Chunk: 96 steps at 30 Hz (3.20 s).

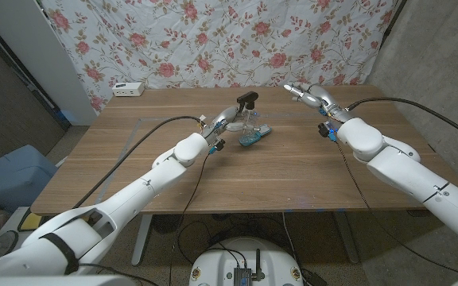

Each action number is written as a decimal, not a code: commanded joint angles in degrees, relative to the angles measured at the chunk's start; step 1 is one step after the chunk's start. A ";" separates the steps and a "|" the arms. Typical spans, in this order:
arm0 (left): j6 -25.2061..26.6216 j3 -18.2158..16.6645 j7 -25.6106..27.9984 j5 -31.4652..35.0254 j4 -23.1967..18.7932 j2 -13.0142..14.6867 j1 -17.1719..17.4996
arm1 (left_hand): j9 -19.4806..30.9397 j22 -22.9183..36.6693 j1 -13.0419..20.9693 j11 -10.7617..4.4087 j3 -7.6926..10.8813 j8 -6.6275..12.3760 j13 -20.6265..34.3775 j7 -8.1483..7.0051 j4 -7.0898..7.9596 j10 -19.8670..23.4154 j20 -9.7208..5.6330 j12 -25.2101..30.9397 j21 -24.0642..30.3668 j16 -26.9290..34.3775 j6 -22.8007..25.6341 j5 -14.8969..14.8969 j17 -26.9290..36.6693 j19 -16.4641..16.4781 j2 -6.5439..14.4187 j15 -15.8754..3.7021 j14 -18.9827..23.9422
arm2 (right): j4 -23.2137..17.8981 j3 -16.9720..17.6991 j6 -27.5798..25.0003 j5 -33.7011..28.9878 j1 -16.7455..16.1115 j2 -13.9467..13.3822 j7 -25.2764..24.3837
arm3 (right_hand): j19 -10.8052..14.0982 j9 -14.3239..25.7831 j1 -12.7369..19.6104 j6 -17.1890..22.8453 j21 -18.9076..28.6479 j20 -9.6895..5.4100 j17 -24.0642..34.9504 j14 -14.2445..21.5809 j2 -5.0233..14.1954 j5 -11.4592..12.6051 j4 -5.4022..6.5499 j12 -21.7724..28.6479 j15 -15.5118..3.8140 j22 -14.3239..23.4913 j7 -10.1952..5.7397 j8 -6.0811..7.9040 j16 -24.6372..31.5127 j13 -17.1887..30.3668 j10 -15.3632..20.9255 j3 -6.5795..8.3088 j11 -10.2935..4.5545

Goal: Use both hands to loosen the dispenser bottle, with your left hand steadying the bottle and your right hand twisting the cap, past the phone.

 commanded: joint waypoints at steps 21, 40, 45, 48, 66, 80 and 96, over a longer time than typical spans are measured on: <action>1.40 1.63 2.57 3.80 0.41 -0.51 -1.16 | -0.40 0.09 2.53 -0.62 2.55 1.14 0.78 -1.01 1.42 1.07 -3.19 0.81 -0.09 -0.44 2.21 0.55 0.47 0.42 5.71 -5.17 1.68 | -19.00 -4.13 -31.99 -4.35 3.60 -6.05 -1.19 | -1.04 0.56 -5.47 3.89 -0.03 -1.05 0.40 -0.58 -3.49 -0.24 1.67 -0.13 1.38 0.10 1.54 1.32 0.13 0.09 -0.58 -3.76 3.05; 0.35 2.31 3.55 4.59 2.84 -1.85 -2.05 | -0.72 0.08 2.58 -0.47 3.10 1.58 1.10 -1.05 1.34 1.05 -3.21 0.86 -0.12 -1.09 2.04 0.63 0.48 0.32 5.94 -5.24 1.79 | -23.17 -8.97 -38.23 -6.13 8.05 -7.24 0.09 | -0.79 0.92 -4.82 7.82 0.16 0.09 0.14 -0.40 -2.76 -0.22 1.29 0.01 2.31 0.10 3.00 2.44 0.18 0.01 -0.73 -3.47 5.00; -0.06 2.61 3.48 4.97 3.69 -2.10 -2.57 | -0.79 0.08 2.56 -0.54 3.24 1.69 1.16 -1.08 1.35 1.08 -3.20 0.87 -0.12 -1.24 2.05 0.65 0.45 0.29 6.01 -5.29 1.87 | -23.19 -10.09 -38.15 -6.71 8.93 -7.06 0.70 | -0.84 0.99 -2.82 9.03 0.14 0.49 0.00 -0.29 -1.89 -0.11 0.15 0.09 2.76 0.09 3.61 2.73 0.16 -0.03 -0.62 -2.28 5.57; -0.36 2.73 3.60 5.20 4.31 -2.31 -2.92 | -0.84 0.08 2.54 -0.64 3.36 1.69 1.22 -1.13 1.39 0.92 -3.22 0.82 -0.13 -1.32 1.82 0.69 0.52 0.26 6.19 -5.30 1.84 | -23.13 -11.14 -38.58 -7.05 10.04 -6.89 1.72 | -0.83 1.00 -2.57 9.33 0.14 0.54 -0.02 -0.25 -1.92 -0.08 -0.03 0.11 2.91 0.08 3.61 2.81 0.16 -0.04 -0.57 -2.17 5.63; -1.68 3.73 3.45 6.14 8.05 -3.67 -5.21 | -1.14 0.08 2.62 -0.55 3.75 2.25 1.42 -1.18 1.26 1.13 -3.09 0.86 -0.12 -1.52 1.97 0.88 0.90 0.19 6.44 -5.31 2.21 | -23.01 -15.25 -38.86 -9.99 14.61 -5.91 5.52 | -1.20 1.11 -1.79 10.53 0.02 1.36 -0.11 -0.27 -2.79 -0.45 -0.94 -0.08 3.68 0.08 3.83 2.98 0.07 -0.07 -1.19 -2.07 5.68; -1.46 4.01 3.64 6.59 8.29 -3.61 -5.54 | -1.31 0.08 2.67 -0.42 4.00 2.50 1.61 -1.10 1.22 0.94 -3.09 0.80 -0.13 -1.69 1.70 1.06 1.21 0.10 6.69 -5.17 2.24 | -22.50 -16.93 -38.42 -11.24 16.83 -4.76 8.39 | -1.47 1.22 -1.54 12.53 -0.01 1.55 -0.13 -0.33 -3.02 -0.79 -1.34 -0.10 3.93 0.09 3.34 3.51 0.03 -0.09 -1.43 -1.93 5.91; -2.32 4.37 3.67 6.68 9.61 -4.06 -5.81 | -1.48 0.08 2.36 -0.31 4.27 2.76 1.71 -1.06 1.37 0.85 -3.07 0.71 -0.12 -2.09 1.41 1.27 1.27 0.07 6.92 -5.21 2.32 | -22.12 -20.05 -41.31 -13.96 20.16 -3.61 11.45 | -1.53 1.30 -1.75 12.68 0.02 1.68 -0.07 -0.28 -3.04 -1.15 -1.38 -0.07 4.04 0.10 3.42 3.35 0.08 -0.09 -1.49 -1.90 6.09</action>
